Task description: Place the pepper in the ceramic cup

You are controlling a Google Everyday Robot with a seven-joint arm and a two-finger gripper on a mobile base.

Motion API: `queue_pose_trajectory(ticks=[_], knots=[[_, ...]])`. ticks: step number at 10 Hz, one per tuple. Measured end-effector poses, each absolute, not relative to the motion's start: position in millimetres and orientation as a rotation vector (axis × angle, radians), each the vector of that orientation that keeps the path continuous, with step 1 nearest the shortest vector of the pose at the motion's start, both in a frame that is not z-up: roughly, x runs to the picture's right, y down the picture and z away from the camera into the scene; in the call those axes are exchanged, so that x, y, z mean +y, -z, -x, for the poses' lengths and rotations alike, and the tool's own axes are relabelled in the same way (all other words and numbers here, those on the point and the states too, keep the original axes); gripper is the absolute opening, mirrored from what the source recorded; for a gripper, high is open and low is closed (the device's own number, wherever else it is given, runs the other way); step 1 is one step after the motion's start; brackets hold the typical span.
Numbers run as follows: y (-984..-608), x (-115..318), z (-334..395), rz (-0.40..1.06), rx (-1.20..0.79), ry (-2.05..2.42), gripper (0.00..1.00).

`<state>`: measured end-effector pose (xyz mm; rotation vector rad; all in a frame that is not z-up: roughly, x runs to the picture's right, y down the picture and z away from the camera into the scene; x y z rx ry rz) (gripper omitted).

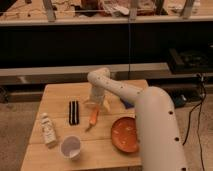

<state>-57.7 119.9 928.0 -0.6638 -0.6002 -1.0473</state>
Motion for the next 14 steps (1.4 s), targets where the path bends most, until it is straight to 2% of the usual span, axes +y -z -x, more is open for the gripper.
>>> queue_pose_trajectory(ticks=[11, 14], knots=[[-886, 139, 51, 0.613, -0.609, 1.117, 0.93], [-880, 150, 63, 0.616, -0.585, 1.189, 0.69]])
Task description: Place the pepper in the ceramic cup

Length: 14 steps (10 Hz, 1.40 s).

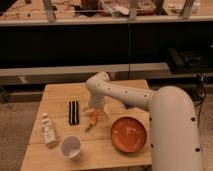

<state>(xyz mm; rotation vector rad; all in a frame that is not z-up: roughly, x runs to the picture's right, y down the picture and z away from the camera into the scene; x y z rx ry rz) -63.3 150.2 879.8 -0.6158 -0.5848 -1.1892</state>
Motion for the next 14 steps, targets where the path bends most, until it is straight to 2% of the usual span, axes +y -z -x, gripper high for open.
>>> queue_pose_trajectory(ticks=[1, 2, 9, 10, 12, 13, 14], knots=[[-880, 154, 70, 0.623, -0.582, 1.212, 0.61], [-881, 159, 74, 0.632, -0.579, 1.229, 0.57], [-887, 167, 70, 0.625, -0.579, 1.193, 0.56], [-887, 167, 69, 0.626, -0.578, 1.192, 0.52], [-886, 167, 66, 0.633, -0.575, 1.193, 0.32], [-886, 167, 66, 0.633, -0.574, 1.192, 0.28], [-886, 166, 64, 0.632, -0.572, 1.190, 0.17]])
